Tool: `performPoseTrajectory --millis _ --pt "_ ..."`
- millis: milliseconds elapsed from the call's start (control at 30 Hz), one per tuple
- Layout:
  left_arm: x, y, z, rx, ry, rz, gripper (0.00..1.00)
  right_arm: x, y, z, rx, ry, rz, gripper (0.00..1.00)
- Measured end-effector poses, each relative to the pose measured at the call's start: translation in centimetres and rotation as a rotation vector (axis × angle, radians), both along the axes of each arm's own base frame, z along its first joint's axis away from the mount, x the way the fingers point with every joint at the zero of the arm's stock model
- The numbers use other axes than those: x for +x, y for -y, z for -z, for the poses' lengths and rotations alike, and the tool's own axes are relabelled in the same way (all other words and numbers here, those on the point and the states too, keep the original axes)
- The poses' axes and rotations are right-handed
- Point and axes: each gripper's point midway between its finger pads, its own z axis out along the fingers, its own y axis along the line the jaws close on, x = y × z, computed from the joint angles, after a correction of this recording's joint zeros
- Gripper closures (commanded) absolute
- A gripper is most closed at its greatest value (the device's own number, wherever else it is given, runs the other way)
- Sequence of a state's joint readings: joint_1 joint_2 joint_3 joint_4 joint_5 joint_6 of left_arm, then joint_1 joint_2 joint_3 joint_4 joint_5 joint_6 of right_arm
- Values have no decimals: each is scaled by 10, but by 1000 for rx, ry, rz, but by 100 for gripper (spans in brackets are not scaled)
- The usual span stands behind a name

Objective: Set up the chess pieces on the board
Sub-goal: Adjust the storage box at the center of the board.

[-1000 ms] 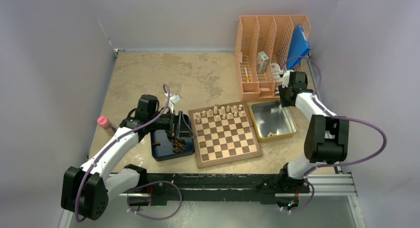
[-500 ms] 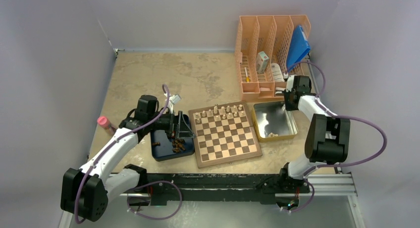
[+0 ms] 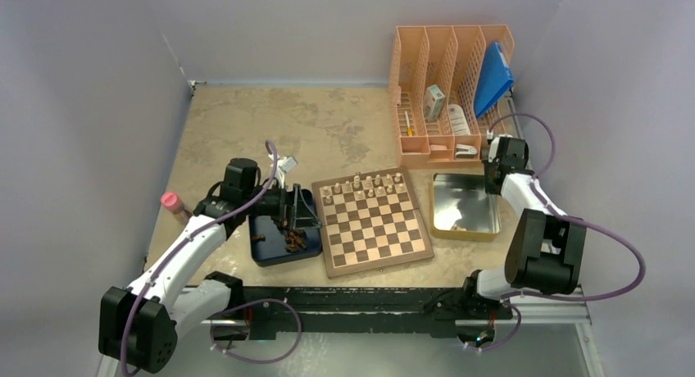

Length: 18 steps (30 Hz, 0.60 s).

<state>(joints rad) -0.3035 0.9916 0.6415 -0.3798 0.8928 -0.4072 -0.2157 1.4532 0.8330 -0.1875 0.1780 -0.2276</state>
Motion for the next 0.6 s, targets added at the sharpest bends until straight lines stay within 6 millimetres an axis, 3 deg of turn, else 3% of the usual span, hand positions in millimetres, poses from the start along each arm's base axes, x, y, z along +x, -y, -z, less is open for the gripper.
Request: performPoseTrajectory --millis 400,600 --pt "2 -1 1 12 5 -15 21 -11 17 1 -13 -9 65 100" --pt "3 -2 0 17 14 -23 22 -16 29 -9 -42 9 107 100"
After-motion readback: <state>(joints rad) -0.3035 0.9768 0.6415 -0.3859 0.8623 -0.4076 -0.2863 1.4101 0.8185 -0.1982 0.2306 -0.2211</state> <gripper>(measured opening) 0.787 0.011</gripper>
